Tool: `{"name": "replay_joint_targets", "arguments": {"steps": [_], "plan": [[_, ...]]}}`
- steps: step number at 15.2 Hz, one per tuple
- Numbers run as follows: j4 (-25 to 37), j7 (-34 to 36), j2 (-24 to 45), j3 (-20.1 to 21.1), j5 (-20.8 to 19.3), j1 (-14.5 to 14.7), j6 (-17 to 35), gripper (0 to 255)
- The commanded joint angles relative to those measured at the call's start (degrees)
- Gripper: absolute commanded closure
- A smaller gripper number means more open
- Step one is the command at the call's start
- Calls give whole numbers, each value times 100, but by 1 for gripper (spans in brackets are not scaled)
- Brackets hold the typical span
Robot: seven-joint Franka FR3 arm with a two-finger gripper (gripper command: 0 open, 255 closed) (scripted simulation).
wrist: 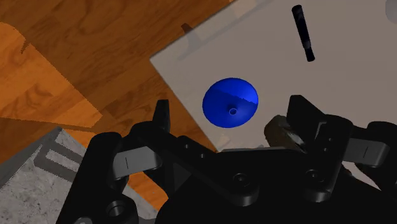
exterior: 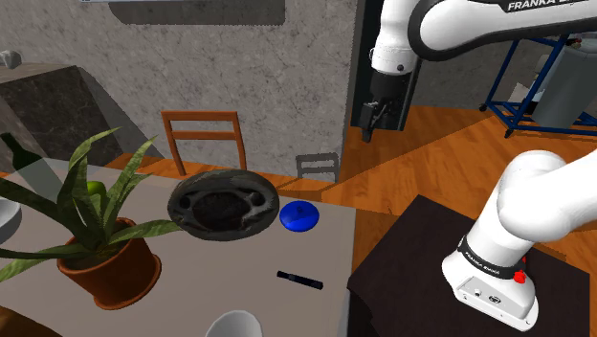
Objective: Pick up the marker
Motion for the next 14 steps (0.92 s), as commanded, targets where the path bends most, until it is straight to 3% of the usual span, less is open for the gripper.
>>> {"name": "replay_joint_targets", "arguments": {"steps": [1, 14], "plan": [[-199, -23, 198, 101, 75, 92, 389, 0], [-713, -52, 2207, 873, 386, 615, 2807, 0]]}}
